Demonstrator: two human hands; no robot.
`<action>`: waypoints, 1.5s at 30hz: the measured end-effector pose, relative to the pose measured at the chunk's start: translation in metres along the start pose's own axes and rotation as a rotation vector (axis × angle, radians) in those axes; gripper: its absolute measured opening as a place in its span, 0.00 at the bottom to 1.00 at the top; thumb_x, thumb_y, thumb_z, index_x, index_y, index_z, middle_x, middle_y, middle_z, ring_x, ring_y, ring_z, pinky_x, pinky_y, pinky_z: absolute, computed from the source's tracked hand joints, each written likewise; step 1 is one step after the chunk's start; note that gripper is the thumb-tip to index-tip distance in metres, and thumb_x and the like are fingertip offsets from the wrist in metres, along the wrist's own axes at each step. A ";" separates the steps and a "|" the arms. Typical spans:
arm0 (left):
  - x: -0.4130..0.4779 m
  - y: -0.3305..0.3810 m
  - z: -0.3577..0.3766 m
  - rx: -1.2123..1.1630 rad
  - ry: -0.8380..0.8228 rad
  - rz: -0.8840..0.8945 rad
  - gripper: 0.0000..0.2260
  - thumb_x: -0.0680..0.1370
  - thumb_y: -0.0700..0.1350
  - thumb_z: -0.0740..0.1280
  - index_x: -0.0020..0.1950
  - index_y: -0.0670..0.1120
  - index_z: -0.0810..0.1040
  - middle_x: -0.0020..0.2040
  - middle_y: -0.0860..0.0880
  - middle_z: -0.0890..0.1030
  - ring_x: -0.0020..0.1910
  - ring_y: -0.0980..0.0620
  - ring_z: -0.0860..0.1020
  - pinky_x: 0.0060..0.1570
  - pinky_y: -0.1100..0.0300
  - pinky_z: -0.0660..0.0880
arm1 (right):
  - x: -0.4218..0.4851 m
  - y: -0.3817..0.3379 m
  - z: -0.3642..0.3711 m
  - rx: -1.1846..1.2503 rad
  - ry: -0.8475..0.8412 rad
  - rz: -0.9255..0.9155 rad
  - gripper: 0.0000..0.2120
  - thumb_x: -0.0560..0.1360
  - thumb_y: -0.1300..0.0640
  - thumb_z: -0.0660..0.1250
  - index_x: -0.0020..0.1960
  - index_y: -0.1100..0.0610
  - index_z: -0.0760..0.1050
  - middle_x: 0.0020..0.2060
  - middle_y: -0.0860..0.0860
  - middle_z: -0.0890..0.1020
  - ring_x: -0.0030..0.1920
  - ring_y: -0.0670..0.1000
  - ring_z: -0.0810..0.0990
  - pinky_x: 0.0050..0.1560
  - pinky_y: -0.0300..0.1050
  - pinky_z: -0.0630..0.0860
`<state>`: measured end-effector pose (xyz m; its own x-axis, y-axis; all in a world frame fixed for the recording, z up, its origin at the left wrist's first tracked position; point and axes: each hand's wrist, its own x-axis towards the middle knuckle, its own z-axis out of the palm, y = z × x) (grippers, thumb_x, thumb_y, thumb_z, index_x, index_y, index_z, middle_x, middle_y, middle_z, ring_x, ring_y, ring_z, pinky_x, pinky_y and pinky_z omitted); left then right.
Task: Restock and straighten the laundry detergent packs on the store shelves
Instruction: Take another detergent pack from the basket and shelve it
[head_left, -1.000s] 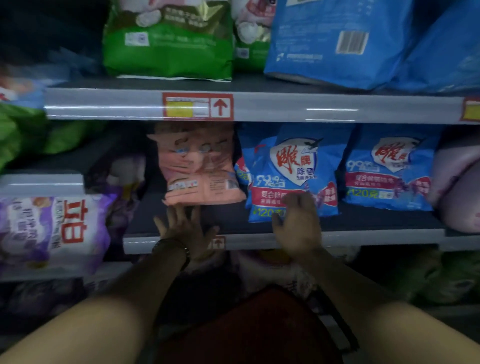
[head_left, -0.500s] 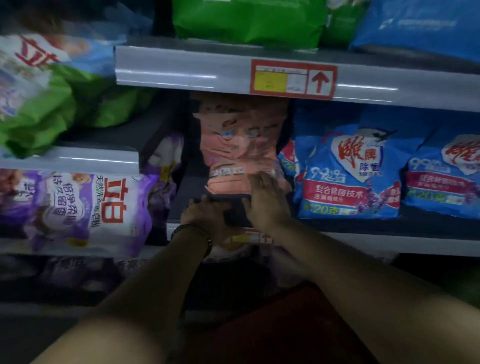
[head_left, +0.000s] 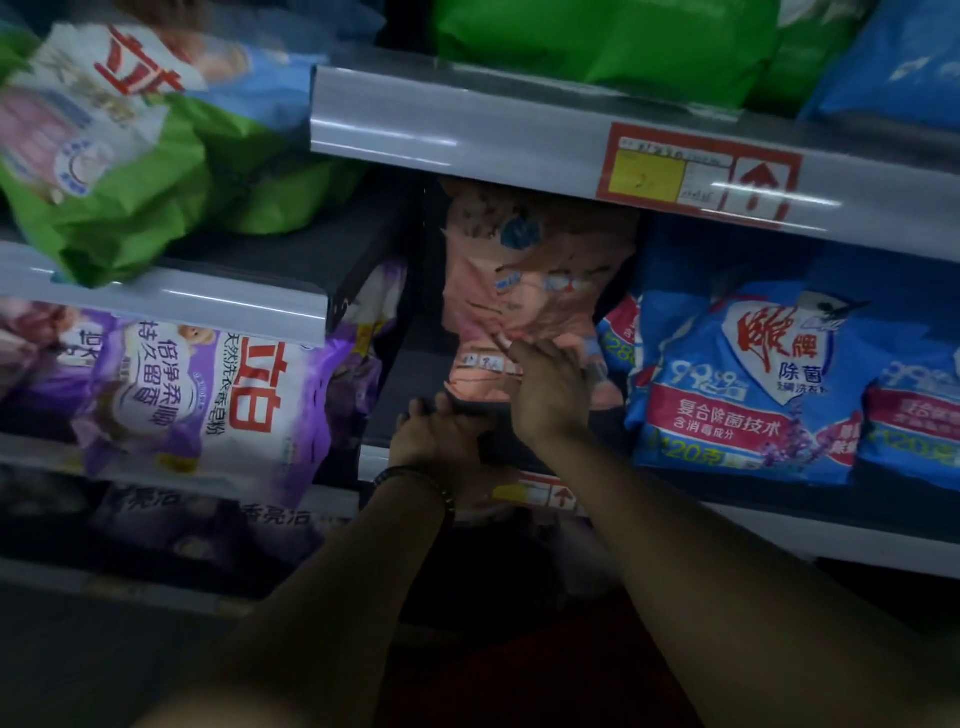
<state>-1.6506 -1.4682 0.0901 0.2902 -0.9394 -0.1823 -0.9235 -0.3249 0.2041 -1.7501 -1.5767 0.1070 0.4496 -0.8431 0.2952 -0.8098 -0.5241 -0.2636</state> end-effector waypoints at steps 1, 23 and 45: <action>-0.003 -0.001 0.000 -0.028 0.027 0.003 0.34 0.73 0.76 0.57 0.78 0.68 0.65 0.81 0.43 0.62 0.76 0.31 0.61 0.75 0.40 0.63 | -0.007 0.000 0.001 0.015 0.019 -0.001 0.18 0.80 0.49 0.70 0.69 0.46 0.78 0.65 0.50 0.79 0.68 0.60 0.73 0.62 0.55 0.69; -0.071 -0.002 -0.029 -1.971 -0.060 -0.192 0.41 0.76 0.79 0.51 0.75 0.52 0.77 0.63 0.44 0.85 0.59 0.43 0.85 0.68 0.42 0.75 | -0.095 -0.005 -0.108 1.764 -0.191 0.106 0.16 0.82 0.70 0.61 0.61 0.54 0.81 0.55 0.53 0.87 0.57 0.53 0.84 0.58 0.53 0.80; -0.124 -0.015 -0.026 -1.928 -0.197 -0.080 0.19 0.81 0.49 0.66 0.69 0.43 0.80 0.66 0.35 0.82 0.66 0.33 0.80 0.68 0.36 0.74 | -0.121 0.033 -0.134 1.148 -0.435 0.290 0.26 0.71 0.61 0.80 0.67 0.50 0.80 0.55 0.52 0.89 0.56 0.58 0.88 0.63 0.65 0.82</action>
<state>-1.6657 -1.3498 0.1346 0.1564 -0.9399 -0.3036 0.6019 -0.1530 0.7837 -1.8819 -1.4762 0.1862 0.5742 -0.7996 -0.1758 -0.2042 0.0680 -0.9766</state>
